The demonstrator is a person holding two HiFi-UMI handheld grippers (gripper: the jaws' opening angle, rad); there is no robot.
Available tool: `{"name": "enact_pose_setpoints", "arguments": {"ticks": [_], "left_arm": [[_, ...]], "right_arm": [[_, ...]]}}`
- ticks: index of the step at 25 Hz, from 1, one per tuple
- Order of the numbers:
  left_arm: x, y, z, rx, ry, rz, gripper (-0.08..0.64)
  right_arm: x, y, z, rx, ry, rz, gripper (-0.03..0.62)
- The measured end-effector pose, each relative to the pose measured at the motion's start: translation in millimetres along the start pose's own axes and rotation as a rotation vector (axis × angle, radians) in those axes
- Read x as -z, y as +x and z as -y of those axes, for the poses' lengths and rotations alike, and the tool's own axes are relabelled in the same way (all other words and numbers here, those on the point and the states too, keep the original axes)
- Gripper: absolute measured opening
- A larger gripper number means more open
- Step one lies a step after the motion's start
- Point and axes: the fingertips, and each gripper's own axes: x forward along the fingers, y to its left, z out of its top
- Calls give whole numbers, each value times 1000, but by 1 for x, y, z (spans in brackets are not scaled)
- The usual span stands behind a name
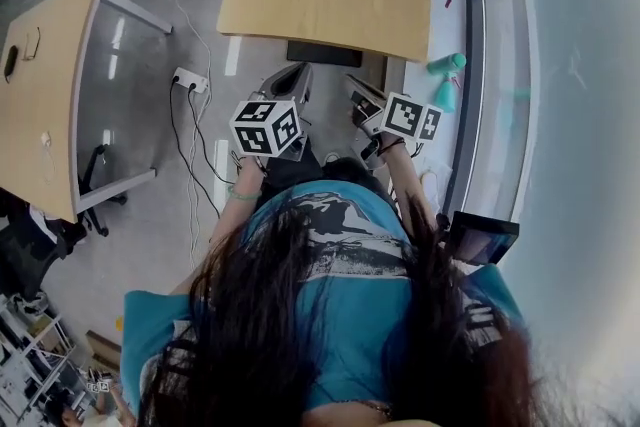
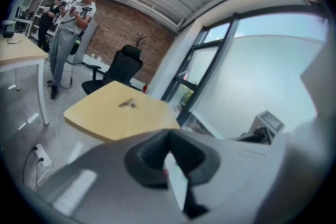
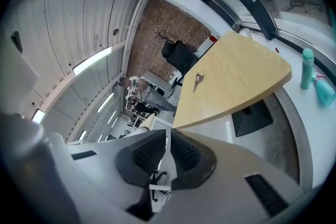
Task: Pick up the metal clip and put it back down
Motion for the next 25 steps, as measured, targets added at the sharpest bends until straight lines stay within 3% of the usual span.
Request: {"name": "enact_pose_setpoints", "arguments": {"ticks": [4, 9, 15, 25], "left_arm": [[34, -13, 36, -44, 11, 10, 2], [61, -45, 61, -87, 79, -10, 2], [73, -106, 66, -135, 89, 5, 2], [83, -105, 73, -125, 120, -2, 2]], "right_arm": [[18, -33, 11, -46, -8, -43, 40], [49, -53, 19, -48, 21, -75, 40], [98, -71, -15, -77, 12, -82, 40], [106, -71, -13, -98, 52, -76, 38]]}}
